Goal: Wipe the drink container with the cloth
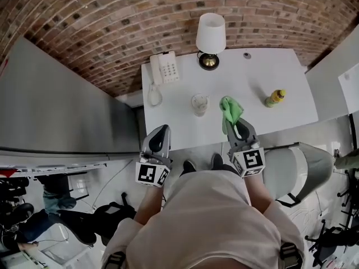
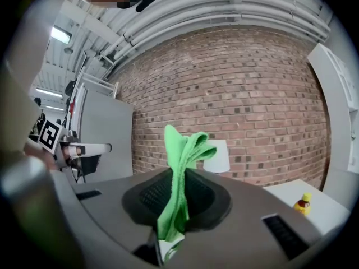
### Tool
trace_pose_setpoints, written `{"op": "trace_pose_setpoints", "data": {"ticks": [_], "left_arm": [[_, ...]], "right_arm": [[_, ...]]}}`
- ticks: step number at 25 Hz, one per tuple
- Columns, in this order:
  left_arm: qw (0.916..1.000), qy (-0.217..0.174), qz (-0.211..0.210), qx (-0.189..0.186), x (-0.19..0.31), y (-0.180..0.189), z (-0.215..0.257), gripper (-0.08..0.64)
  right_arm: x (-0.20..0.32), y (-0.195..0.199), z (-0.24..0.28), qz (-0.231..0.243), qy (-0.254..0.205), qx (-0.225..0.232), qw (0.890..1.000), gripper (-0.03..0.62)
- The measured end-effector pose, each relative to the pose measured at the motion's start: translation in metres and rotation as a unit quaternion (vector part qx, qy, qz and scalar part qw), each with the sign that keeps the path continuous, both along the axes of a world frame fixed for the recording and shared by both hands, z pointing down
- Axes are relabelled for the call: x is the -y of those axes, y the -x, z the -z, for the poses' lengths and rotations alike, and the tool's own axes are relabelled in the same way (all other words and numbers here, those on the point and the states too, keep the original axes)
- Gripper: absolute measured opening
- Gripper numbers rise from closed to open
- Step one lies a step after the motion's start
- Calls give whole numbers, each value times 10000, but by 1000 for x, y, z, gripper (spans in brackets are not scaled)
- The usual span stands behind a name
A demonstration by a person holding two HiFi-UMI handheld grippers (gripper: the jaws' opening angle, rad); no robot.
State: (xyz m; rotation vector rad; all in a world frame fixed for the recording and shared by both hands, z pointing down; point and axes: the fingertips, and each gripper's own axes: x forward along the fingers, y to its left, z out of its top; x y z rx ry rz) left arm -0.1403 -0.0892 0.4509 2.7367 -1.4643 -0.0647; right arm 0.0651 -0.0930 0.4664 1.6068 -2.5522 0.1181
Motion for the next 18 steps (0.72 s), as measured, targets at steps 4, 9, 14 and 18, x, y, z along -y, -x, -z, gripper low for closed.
{"op": "trace_pose_setpoints", "data": {"ticks": [4, 9, 14, 18], "left_arm": [[9998, 76, 180, -53, 0, -13, 1, 11], [9994, 154, 314, 57, -1, -17, -5, 9], [9987, 173, 476, 82, 2, -14, -5, 9], [9980, 205, 593, 118, 4, -11, -6, 9]], "right_arm": [[15, -8, -6, 235, 69, -35, 9997, 54], [25, -11, -17, 405, 175, -57, 9990, 54], [39, -8, -40, 523, 389, -138, 9978, 54], [54, -8, -67, 573, 559, -277, 9964, 54]]}}
